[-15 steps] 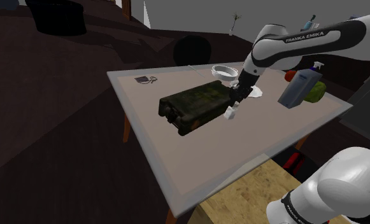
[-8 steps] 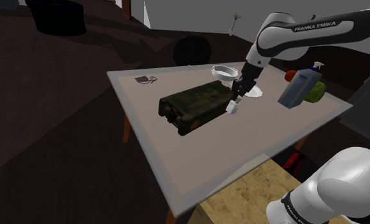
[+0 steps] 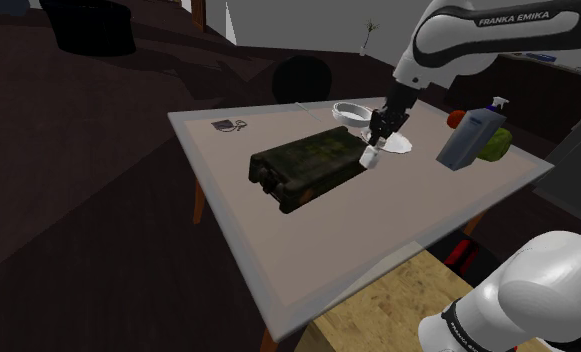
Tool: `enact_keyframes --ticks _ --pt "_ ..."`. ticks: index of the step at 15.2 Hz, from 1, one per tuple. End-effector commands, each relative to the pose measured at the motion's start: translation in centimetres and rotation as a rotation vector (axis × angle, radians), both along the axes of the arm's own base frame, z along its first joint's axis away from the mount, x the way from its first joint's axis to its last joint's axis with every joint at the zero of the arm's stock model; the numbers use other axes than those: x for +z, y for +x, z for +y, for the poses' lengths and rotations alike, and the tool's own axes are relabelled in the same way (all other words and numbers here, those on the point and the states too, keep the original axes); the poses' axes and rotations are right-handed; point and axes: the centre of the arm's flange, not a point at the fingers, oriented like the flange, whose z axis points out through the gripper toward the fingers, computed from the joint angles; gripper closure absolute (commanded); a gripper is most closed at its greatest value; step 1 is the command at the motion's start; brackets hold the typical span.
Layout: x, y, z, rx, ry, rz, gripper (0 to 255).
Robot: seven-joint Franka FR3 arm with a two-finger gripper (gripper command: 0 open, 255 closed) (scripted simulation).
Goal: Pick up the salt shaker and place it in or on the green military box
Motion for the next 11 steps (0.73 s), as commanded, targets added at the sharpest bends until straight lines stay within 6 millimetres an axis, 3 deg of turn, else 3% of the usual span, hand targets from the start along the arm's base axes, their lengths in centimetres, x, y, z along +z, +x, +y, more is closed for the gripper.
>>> enact_keyframes --ticks 1,6,11 --pt "1.1 -0.1 0.0 0.0 0.0 0.0 255" --pt "3.5 -0.1 0.0 0.0 0.0 0.0 255" --pt "5.1 6.2 1.1 0.0 0.0 0.0 255"
